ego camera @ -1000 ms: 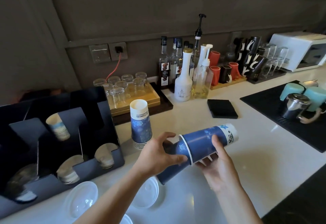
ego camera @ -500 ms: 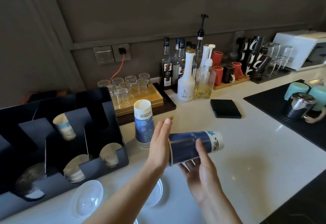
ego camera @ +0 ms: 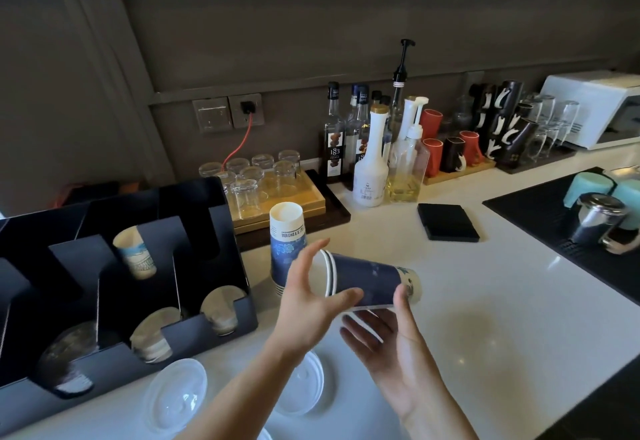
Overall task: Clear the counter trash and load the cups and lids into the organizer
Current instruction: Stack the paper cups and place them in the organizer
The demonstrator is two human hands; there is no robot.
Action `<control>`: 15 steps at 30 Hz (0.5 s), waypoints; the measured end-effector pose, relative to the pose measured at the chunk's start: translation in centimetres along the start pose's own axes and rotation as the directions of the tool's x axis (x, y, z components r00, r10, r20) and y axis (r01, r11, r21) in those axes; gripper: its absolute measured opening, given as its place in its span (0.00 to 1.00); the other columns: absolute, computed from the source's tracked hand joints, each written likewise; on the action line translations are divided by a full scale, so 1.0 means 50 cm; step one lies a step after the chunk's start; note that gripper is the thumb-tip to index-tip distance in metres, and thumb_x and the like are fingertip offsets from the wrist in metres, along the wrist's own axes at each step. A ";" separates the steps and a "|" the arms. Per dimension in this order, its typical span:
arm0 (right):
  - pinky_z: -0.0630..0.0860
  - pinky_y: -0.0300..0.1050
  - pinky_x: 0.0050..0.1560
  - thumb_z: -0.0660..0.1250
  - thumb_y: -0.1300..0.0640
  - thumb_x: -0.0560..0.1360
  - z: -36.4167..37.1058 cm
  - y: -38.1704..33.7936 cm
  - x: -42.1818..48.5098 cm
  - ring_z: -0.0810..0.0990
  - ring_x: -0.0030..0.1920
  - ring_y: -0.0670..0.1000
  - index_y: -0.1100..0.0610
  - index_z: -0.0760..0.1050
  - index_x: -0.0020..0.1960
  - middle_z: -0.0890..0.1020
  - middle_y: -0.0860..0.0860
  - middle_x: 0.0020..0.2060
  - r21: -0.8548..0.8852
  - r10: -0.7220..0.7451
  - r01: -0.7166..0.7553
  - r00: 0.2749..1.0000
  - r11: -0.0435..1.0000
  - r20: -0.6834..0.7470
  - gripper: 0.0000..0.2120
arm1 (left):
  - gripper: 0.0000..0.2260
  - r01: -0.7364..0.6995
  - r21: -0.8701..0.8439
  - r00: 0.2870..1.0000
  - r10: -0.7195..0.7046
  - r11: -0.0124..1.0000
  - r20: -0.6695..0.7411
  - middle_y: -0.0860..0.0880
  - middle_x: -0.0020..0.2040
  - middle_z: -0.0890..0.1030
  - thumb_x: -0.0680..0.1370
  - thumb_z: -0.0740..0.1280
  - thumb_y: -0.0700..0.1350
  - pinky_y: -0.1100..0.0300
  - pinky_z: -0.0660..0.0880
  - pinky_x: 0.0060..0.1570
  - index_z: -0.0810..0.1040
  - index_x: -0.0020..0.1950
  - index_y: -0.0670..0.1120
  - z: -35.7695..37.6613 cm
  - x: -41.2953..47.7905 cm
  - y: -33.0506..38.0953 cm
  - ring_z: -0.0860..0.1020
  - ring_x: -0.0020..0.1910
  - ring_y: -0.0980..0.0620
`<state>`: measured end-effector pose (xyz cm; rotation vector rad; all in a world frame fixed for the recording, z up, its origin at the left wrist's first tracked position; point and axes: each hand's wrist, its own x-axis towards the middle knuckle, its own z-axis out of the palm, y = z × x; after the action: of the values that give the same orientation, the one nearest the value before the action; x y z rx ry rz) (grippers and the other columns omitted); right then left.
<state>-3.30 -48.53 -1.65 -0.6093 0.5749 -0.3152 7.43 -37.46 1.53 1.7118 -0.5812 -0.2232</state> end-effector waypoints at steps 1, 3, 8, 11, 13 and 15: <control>0.83 0.56 0.47 0.75 0.37 0.67 -0.010 -0.002 0.000 0.86 0.48 0.59 0.62 0.81 0.54 0.85 0.59 0.46 -0.123 -0.069 0.060 0.995 0.991 -0.077 0.30 | 0.37 -0.001 0.033 0.999 0.002 0.999 -0.036 0.72 0.63 0.69 0.63 0.79 0.52 0.65 0.69 0.60 0.68 0.67 0.70 -0.012 0.008 -0.001 0.68 0.65 0.70; 0.83 0.55 0.44 0.79 0.39 0.62 -0.025 -0.008 0.001 0.83 0.43 0.56 0.54 0.81 0.46 0.83 0.50 0.38 -0.518 -0.433 0.317 0.894 0.794 -0.116 0.22 | 0.38 -0.013 0.159 0.999 0.020 0.987 -0.040 0.66 0.62 0.70 0.63 0.79 0.52 0.67 0.68 0.56 0.67 0.67 0.71 -0.035 0.019 -0.007 0.69 0.63 0.65; 0.74 0.50 0.59 0.84 0.47 0.59 -0.011 -0.044 0.043 0.76 0.61 0.55 0.51 0.77 0.64 0.79 0.48 0.59 -0.808 -0.548 0.508 0.602 -0.299 0.581 0.36 | 0.37 -0.033 0.148 0.999 0.032 0.988 0.016 0.67 0.62 0.70 0.59 0.76 0.56 0.69 0.70 0.55 0.69 0.65 0.72 -0.036 0.026 0.013 0.67 0.63 0.71; 0.74 0.55 0.62 0.85 0.47 0.57 -0.020 -0.062 0.067 0.75 0.65 0.56 0.53 0.74 0.67 0.77 0.49 0.63 -0.776 -0.474 0.547 0.619 -0.313 0.627 0.42 | 0.37 0.065 -0.004 0.998 -0.065 0.998 -0.004 0.62 0.65 0.74 0.62 0.79 0.49 0.59 0.75 0.58 0.72 0.66 0.69 -0.038 0.029 0.024 0.72 0.66 0.58; 0.77 0.50 0.55 0.83 0.46 0.57 -0.026 -0.062 0.079 0.76 0.62 0.50 0.49 0.73 0.65 0.77 0.44 0.61 -0.757 -0.475 0.551 0.592 -0.351 0.651 0.39 | 0.37 0.068 -0.016 0.997 -0.067 0.998 0.033 0.58 0.67 0.74 0.63 0.79 0.51 0.51 0.75 0.65 0.71 0.69 0.67 -0.034 0.025 0.025 0.73 0.67 0.56; 0.75 0.37 0.44 0.79 0.40 0.59 -0.020 -0.065 0.083 0.76 0.54 0.37 0.36 0.68 0.61 0.77 0.32 0.54 -0.841 -0.487 0.495 0.692 -0.219 0.534 0.34 | 0.40 0.055 -0.085 0.995 -0.048 0.995 0.083 0.57 0.71 0.72 0.63 0.77 0.60 0.50 0.73 0.69 0.66 0.73 0.67 -0.031 0.019 0.025 0.72 0.69 0.57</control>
<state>-0.94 -53.32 -2.01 -2.3871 0.4186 -0.6907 8.62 -36.71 3.23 1.6404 -0.5792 -0.3506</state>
